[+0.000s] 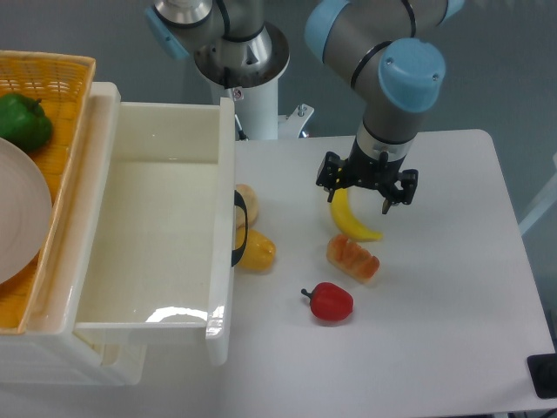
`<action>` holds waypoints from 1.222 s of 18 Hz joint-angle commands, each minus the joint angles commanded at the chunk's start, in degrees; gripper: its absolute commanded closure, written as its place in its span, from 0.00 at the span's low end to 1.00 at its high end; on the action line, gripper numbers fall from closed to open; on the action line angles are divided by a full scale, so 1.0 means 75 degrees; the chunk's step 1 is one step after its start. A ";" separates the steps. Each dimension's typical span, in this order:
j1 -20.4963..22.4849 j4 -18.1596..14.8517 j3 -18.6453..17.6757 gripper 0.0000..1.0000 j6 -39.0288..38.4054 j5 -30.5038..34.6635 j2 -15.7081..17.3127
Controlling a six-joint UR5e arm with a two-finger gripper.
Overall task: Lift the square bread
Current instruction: 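Move the gripper past the banana toward the orange square bread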
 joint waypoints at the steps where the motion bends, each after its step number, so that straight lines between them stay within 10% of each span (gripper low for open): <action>1: 0.0012 0.0152 0.0012 0.00 -0.0234 0.0023 -0.0059; 22: 0.0234 0.0387 0.0188 0.00 -0.2262 0.0246 -0.1325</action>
